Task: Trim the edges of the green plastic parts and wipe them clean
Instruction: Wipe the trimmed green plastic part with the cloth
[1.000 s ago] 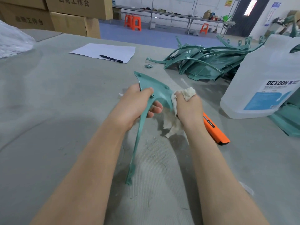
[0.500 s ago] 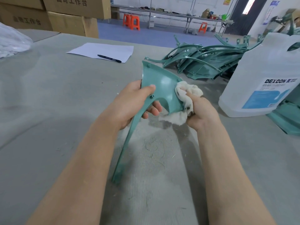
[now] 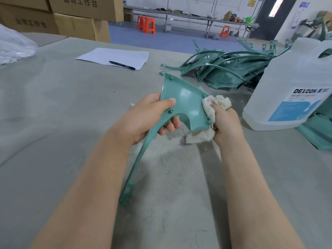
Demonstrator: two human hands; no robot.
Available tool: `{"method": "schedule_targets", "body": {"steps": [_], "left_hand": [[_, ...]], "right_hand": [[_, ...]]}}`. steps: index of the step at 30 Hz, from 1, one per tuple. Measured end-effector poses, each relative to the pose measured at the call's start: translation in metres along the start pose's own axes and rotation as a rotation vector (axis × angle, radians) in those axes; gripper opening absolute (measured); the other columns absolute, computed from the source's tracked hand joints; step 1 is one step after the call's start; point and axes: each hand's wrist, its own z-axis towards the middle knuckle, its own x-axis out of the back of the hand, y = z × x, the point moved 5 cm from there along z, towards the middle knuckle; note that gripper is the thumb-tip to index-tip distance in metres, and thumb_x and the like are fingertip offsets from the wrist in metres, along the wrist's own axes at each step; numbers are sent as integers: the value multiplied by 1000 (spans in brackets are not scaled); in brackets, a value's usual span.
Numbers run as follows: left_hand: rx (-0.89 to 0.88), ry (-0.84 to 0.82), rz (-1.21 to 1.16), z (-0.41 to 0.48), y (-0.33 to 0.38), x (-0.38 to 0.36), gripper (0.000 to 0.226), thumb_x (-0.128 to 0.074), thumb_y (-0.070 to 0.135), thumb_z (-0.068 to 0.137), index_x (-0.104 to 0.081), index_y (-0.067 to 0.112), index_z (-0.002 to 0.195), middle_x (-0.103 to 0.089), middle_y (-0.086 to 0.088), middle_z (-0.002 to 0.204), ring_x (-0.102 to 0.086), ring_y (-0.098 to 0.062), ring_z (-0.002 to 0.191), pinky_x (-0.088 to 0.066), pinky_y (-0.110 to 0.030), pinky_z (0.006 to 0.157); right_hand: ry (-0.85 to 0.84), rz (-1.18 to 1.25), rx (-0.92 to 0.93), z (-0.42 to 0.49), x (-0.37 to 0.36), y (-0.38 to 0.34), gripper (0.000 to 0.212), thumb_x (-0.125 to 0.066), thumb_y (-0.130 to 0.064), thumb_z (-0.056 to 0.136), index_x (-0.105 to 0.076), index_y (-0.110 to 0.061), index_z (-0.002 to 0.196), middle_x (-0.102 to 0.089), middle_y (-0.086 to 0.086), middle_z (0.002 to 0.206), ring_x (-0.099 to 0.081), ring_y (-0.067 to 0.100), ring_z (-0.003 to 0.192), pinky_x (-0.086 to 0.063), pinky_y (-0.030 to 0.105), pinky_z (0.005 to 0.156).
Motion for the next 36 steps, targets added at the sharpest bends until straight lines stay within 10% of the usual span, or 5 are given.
{"method": "schedule_targets", "body": {"steps": [8, 14, 17, 28, 36], "left_hand": [[-18, -76, 30, -3, 2, -5, 30, -38, 17, 103, -55, 10, 79, -62, -3, 54, -49, -7, 38, -36, -15, 36], [19, -75, -15, -2, -3, 6, 27, -38, 15, 102, -55, 7, 83, -60, -6, 53, -46, -8, 35, -33, -15, 33], [47, -109, -36, -3, -5, 10, 27, -38, 15, 101, -56, 6, 84, -59, -6, 52, -45, -7, 33, -32, -13, 31], [31, -199, -41, -5, -5, 9, 31, -37, 14, 101, -58, 6, 80, -60, -7, 54, -46, -8, 34, -33, -13, 32], [6, 215, -397, 5, -5, 39, 25, -37, 17, 101, -57, 7, 91, -61, -1, 53, -46, -4, 37, -32, -13, 32]], "right_hand": [[127, 175, -128, 10, 4, 1, 21, -58, -14, 91, -44, -17, 76, -39, -3, 73, -40, 9, 64, -36, 19, 54], [-25, 278, -88, -3, 8, 0, 6, -59, -15, 96, -62, -10, 98, -66, 5, 84, -65, 18, 78, -58, 33, 79], [-124, 176, -51, -8, 3, -6, 12, -54, -3, 96, -62, -5, 104, -68, 5, 77, -66, 10, 57, -53, 21, 46], [92, 8, -91, 2, 16, 5, 27, -52, -37, 99, -53, -20, 78, -59, -8, 47, -55, 0, 36, -36, 11, 34], [-19, 548, -140, -5, 6, 1, 23, -43, -28, 104, -58, -17, 91, -64, 1, 85, -62, 14, 74, -53, 33, 69]]}}
